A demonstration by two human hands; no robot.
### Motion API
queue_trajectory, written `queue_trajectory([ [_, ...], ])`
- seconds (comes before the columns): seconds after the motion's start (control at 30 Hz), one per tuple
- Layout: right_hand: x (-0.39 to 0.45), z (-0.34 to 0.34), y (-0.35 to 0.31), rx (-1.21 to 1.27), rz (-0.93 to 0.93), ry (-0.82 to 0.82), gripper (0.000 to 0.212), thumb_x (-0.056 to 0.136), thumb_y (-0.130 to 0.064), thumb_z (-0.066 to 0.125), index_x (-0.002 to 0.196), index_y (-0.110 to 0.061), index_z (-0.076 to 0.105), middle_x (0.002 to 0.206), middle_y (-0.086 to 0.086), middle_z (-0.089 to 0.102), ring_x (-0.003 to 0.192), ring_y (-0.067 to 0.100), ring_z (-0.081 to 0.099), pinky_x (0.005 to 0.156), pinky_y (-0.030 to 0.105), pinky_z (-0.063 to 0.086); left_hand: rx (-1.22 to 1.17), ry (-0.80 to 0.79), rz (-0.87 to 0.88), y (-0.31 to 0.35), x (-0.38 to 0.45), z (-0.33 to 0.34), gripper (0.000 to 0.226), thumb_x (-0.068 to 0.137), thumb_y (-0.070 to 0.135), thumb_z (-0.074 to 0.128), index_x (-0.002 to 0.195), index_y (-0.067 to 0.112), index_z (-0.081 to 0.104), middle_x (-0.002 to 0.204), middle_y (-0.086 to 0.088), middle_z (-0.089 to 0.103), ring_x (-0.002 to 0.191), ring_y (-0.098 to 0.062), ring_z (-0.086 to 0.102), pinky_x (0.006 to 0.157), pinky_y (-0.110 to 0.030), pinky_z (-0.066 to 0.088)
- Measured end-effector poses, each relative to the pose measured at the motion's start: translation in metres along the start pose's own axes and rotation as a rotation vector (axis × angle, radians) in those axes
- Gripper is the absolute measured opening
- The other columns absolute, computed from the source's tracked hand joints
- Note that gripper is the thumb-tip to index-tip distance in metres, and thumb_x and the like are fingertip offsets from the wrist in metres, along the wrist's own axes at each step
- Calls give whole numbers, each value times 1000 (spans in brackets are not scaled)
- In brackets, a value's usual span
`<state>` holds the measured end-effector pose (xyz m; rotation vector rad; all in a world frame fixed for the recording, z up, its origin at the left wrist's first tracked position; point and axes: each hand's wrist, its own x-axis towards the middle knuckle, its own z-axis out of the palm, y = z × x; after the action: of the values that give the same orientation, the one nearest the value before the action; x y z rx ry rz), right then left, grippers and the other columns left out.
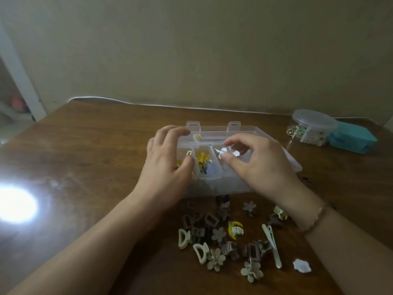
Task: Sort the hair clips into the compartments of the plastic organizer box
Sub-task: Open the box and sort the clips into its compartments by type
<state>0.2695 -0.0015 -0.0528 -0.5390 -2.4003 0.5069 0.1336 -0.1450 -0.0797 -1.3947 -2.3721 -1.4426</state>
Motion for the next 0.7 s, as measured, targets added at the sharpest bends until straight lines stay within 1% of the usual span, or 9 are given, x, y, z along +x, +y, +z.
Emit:
queue_trajectory([
  [0.1,-8,4,0,-39,-88,-18,37,87,-49,57,117,-29,63,86,-15,64,89,7,60,80,34,53,34,-15,20,-2,0,-1,45,86,40,42,130,31,51,140,15,41,134,-7,27,100,-26,26],
  [0.17,-11,-4,1,-60,-163,-84,40,88,-56,48,110,-28,66,91,-17,65,93,6,59,85,37,51,60,-21,28,-3,1,-2,37,90,40,45,125,32,55,136,16,46,134,-6,27,100,-26,26],
  [0.27,-16,-39,3,-117,-258,-127,20,84,-50,52,90,-37,66,82,-19,64,83,1,57,71,28,50,100,-11,33,-5,3,-3,27,95,30,53,121,31,59,128,20,50,133,-5,28,98,-25,26],
  [0.3,-17,-54,2,-149,-245,-261,15,82,-52,53,86,-41,63,77,-18,63,79,3,57,66,24,48,119,-2,41,-6,3,-3,27,95,30,54,121,30,59,125,22,50,131,-4,29,97,-26,27],
  [0.33,-19,-67,-1,-184,-187,-497,14,80,-56,56,89,-46,62,81,-18,64,81,3,59,63,24,49,139,7,51,-7,4,-3,28,94,33,53,121,30,59,122,23,50,129,-3,30,97,-27,29],
  [0.4,-24,-80,-3,-217,10,-992,28,80,-54,65,104,-57,53,95,-25,64,85,-3,62,73,26,55,169,14,63,-7,5,-5,35,88,40,50,120,30,60,119,24,51,124,0,32,98,-29,32],
  [0.47,-27,-80,-8,-193,133,-1183,33,82,-45,69,106,-59,52,94,-26,66,80,-4,64,78,25,56,181,12,70,-7,6,-7,36,88,43,52,120,29,61,118,23,53,123,-1,34,96,-29,32],
  [0.6,-28,-64,-9,-259,97,-1166,19,85,-42,64,101,-49,59,90,-15,63,84,1,61,77,25,55,195,-4,81,-8,7,-8,36,88,47,52,119,30,61,120,20,56,127,-8,39,95,-30,33],
  [0.7,-31,-61,-9,-249,74,-1143,10,87,-42,62,97,-43,59,87,-15,63,82,3,61,73,26,55,189,-2,79,-8,6,-8,36,86,47,50,117,31,61,119,18,58,126,-9,39,94,-28,32],
])
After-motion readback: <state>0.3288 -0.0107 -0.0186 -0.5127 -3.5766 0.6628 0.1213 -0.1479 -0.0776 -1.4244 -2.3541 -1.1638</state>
